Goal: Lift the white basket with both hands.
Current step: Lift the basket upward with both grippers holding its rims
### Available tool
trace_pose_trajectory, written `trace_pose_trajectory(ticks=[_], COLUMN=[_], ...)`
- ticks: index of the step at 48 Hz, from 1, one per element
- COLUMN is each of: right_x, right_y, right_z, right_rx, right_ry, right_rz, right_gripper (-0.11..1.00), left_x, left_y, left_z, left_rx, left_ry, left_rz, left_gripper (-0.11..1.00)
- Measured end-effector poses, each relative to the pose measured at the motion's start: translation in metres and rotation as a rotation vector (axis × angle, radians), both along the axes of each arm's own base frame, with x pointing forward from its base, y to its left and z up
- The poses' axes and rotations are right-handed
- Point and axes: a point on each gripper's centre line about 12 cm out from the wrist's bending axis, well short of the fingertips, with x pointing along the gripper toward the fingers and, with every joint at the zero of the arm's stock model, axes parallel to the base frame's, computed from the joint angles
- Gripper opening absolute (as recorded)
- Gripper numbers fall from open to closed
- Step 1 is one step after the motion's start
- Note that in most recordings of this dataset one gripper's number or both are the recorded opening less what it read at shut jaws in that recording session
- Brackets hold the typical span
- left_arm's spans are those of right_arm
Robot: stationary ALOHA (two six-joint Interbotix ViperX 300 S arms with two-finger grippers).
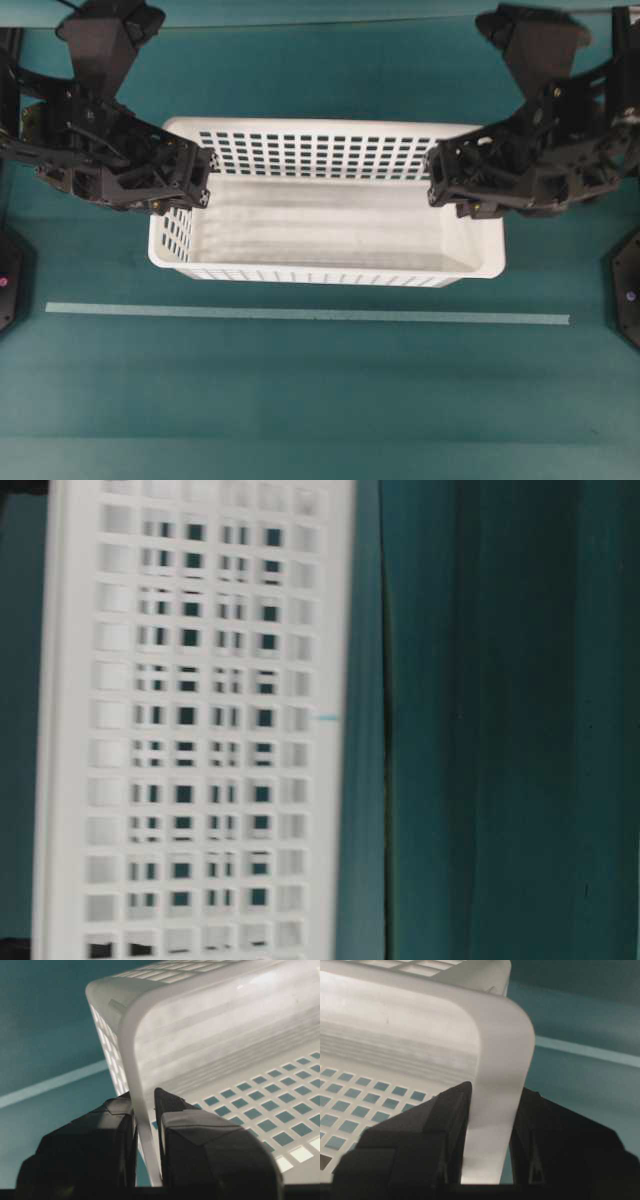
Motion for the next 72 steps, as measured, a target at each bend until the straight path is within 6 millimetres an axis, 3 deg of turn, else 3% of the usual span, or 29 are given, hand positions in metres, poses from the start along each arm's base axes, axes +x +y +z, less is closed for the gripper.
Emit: trace_pose_trajectory(ticks=[12, 29, 52, 72], right_x=[-0.007, -0.007, -0.009, -0.01], right_y=[-0.001, -0.004, -0.003, -0.004], right_z=[0.039, 0.081, 0.098, 0.098], right_rx=[-0.003, -0.041, -0.052, -0.054], right_ry=[0.028, -0.012, -0.036, -0.021], right_rz=[0.012, 0.035, 0.045, 0.043], right_gripper=[0.25, 0.25, 0.25, 0.25], left_x=[0.009, 0.007, 0.005, 0.01], left_y=[0.002, -0.001, -0.002, -0.001], left_z=[0.035, 0.064, 0.097, 0.1], left_rx=[0.012, 0.017, 0.035, 0.048], left_ry=[-0.065, -0.036, -0.032, -0.004], left_rz=[0.0, -0.019, -0.047, -0.073], left_gripper=[0.09, 0.09, 0.09, 0.09])
